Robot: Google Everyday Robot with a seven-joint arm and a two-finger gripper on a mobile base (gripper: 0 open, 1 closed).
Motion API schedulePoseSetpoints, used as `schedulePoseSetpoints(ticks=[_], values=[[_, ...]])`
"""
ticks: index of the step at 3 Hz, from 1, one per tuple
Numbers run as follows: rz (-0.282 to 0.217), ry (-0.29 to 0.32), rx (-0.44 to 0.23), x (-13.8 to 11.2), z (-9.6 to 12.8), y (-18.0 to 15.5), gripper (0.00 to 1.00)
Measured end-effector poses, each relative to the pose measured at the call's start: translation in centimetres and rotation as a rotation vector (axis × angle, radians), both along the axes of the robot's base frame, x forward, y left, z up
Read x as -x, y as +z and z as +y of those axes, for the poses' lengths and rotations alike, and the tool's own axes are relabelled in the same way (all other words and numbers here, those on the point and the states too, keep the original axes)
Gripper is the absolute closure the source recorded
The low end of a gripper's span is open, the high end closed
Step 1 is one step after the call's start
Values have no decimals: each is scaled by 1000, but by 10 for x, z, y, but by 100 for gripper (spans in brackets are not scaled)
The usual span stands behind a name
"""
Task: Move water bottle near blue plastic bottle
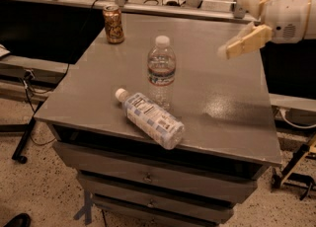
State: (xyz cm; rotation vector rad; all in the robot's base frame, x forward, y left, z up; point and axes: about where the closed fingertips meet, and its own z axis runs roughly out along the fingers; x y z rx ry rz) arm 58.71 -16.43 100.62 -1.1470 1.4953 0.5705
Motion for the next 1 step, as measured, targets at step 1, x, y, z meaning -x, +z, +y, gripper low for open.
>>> schedulePoseSetpoints(ticks=[1], values=[[-21,-18,-2,-3,-9,11,0]])
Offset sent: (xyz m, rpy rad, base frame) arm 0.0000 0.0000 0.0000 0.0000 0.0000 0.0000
